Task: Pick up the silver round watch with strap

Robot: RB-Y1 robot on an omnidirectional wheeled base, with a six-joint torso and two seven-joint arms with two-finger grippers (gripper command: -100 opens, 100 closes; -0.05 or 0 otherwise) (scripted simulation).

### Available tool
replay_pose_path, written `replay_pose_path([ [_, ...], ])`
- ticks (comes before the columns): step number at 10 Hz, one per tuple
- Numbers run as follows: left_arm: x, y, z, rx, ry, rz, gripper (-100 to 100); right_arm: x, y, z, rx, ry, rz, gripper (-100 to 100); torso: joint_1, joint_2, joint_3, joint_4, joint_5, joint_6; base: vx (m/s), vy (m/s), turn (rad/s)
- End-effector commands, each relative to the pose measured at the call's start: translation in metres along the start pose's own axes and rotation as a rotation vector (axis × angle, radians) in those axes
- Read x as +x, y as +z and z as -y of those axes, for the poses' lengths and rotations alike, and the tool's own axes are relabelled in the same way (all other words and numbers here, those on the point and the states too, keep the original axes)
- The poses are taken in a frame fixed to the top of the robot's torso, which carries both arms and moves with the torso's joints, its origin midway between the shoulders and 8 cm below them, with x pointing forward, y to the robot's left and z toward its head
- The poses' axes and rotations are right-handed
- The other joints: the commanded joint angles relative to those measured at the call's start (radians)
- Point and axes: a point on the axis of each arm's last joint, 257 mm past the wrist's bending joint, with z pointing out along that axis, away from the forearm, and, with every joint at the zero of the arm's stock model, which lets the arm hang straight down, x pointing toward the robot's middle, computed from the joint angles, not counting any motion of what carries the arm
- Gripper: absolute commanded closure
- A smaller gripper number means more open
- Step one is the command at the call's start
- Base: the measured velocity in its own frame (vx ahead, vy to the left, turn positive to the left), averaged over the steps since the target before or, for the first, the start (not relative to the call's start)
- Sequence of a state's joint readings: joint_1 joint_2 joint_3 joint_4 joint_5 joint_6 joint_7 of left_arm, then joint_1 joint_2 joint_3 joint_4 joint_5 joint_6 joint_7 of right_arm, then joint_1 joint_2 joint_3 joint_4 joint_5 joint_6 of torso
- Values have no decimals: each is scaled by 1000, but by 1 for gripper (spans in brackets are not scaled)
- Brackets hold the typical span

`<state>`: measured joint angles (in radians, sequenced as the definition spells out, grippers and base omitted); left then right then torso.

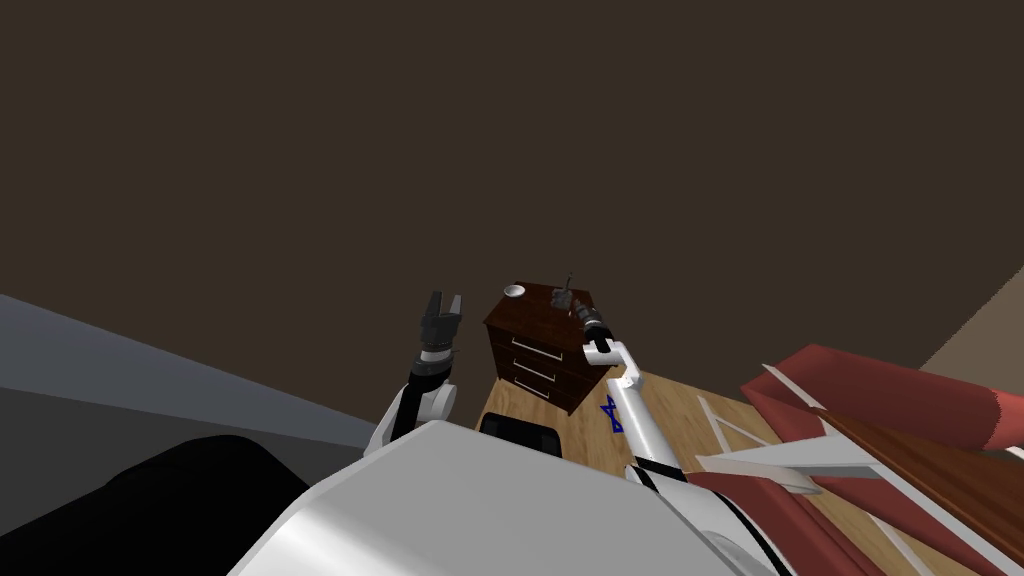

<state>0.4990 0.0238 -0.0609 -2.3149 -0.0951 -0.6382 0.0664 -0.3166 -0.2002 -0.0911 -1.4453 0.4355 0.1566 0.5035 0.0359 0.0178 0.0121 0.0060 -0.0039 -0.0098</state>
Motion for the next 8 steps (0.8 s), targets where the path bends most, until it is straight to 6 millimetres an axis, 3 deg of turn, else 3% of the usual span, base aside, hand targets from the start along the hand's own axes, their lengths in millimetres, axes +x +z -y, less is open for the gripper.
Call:
replay_pose_path([
  [1,0,0,0,0,0,0,0,10,2,8,28,-25,-23,-100,0,0,0,0,0,0,8,4,28],
  [8,0,0,0,0,-1,1,0,30,26,48,188,-196,-115,-100,3,1,1,0,0,0,13,-1,40],
])
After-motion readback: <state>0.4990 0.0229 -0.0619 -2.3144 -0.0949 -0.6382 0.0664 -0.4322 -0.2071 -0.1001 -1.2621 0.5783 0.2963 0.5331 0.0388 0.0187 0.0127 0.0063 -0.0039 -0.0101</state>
